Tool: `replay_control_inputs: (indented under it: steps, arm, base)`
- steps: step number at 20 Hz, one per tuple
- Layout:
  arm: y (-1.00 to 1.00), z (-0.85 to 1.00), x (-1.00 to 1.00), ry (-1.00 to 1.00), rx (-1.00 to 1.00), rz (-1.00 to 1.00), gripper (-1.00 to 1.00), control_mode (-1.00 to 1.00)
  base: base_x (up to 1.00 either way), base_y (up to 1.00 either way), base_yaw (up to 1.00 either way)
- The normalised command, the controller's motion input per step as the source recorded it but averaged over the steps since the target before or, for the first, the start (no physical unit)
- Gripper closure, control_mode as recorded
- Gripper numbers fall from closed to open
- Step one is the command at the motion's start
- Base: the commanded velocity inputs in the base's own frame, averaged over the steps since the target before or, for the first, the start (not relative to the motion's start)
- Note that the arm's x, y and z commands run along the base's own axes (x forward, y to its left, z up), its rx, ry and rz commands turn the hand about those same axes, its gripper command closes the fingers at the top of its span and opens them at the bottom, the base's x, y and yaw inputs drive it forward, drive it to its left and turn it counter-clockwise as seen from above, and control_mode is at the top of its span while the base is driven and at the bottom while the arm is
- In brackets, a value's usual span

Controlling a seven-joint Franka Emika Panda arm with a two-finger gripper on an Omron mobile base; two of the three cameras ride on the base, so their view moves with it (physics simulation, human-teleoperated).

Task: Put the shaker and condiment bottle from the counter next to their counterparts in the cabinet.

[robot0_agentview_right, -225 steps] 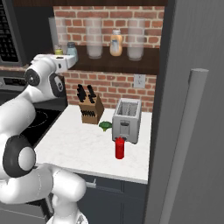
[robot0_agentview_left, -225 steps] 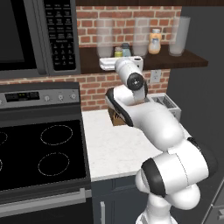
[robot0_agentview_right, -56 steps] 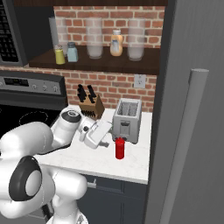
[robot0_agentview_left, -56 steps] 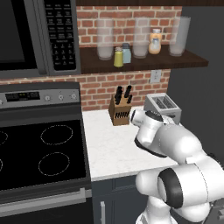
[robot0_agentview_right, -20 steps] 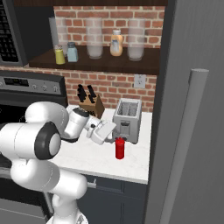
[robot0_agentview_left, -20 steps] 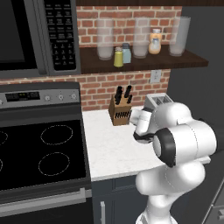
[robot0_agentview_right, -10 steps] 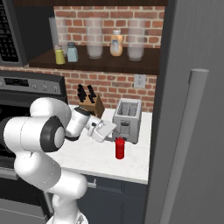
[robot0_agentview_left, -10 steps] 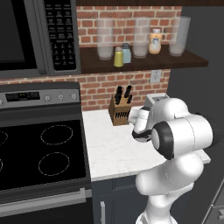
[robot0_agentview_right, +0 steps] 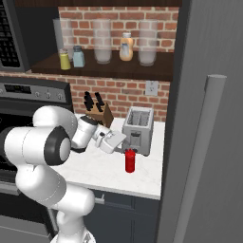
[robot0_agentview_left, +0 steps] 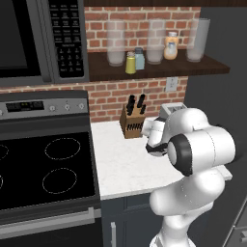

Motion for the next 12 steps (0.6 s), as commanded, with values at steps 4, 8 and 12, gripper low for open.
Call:
replay_control_inputs:
  steps: [4,8,12]
  arm:
    - [-0.03,-0.10,0.00,0.00,0.00,0.00,-1.00,-1.00]
    - [-0.02,-0.22,0.00,0.00,0.00,0.00,-1.00,-1.00]
    - [-0.05,-0.22,0.00,0.00,0.00,0.00,-1.00,-1.00]
  base:
    - [0.00,0.00,0.00]
    - [0.00,0.00,0.00]
    - [0.00,0.00,0.00]
